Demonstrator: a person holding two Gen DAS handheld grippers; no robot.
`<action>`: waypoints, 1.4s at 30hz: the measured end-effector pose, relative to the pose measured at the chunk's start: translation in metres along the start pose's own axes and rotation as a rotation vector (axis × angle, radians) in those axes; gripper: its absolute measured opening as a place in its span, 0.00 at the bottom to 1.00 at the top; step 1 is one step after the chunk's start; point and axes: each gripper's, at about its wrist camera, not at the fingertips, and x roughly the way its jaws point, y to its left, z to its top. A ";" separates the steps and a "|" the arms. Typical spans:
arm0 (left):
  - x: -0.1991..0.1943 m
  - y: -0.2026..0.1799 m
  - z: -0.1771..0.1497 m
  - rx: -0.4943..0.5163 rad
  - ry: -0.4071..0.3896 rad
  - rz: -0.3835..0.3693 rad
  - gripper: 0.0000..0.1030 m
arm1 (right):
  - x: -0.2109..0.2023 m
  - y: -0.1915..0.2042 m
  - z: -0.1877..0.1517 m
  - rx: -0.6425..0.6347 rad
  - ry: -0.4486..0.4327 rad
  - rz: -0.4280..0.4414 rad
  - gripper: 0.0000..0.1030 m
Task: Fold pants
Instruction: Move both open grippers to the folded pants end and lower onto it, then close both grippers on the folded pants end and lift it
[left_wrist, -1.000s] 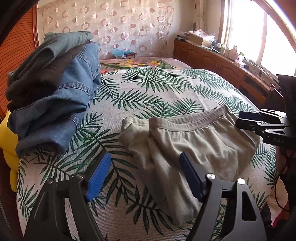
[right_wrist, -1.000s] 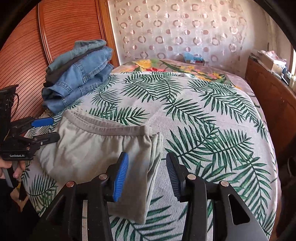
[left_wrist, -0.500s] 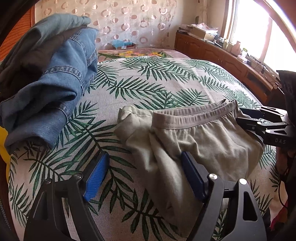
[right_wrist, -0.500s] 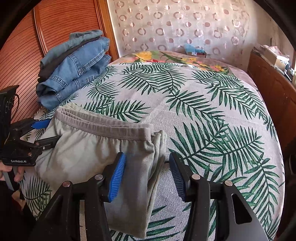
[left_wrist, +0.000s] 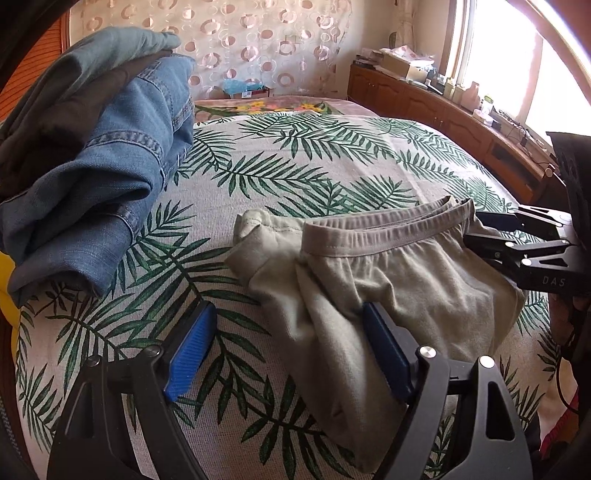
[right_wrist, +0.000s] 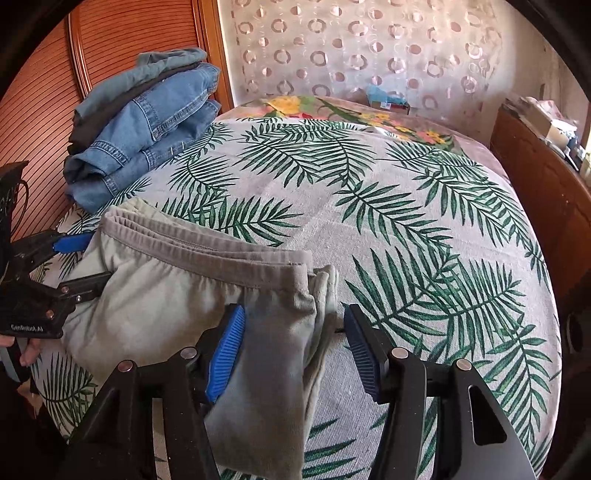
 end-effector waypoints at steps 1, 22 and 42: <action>0.001 -0.001 0.000 0.000 0.000 0.000 0.80 | 0.002 0.000 0.003 0.002 0.005 0.004 0.56; 0.003 0.015 0.014 -0.069 -0.003 -0.092 0.57 | 0.001 -0.001 0.002 0.007 -0.011 0.037 0.34; -0.060 -0.018 0.021 0.029 -0.177 -0.130 0.14 | -0.035 0.002 -0.005 0.021 -0.132 0.085 0.10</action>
